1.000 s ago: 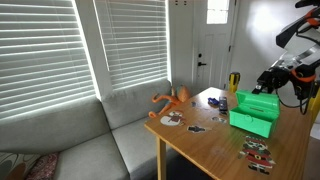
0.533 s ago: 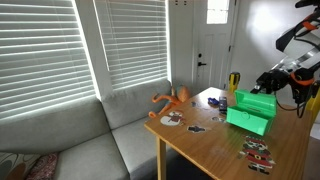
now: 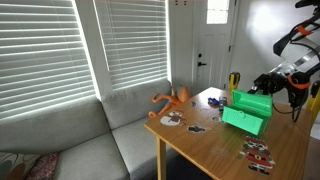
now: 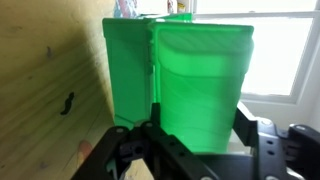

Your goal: Open the green container

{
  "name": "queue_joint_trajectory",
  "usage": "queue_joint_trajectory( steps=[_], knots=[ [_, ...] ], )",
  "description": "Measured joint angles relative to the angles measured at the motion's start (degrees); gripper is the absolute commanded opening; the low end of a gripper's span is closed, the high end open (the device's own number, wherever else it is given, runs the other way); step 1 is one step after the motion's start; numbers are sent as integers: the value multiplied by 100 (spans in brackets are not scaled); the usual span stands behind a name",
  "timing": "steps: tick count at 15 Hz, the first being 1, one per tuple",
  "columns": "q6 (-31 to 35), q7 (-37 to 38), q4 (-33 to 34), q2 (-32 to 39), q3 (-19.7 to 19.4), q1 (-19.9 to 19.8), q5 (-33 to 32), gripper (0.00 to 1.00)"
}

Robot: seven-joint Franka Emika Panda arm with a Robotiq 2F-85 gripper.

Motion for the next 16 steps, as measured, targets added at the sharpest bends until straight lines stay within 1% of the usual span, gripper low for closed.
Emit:
queue_joint_trajectory(
  steps=[8, 11, 16],
  knots=[
    [-328, -274, 3, 8, 11, -27, 183, 45],
    [-453, -283, 3, 67, 11, -69, 369, 45],
    [-460, -159, 7, 143, 11, -114, 380, 45]
  ],
)
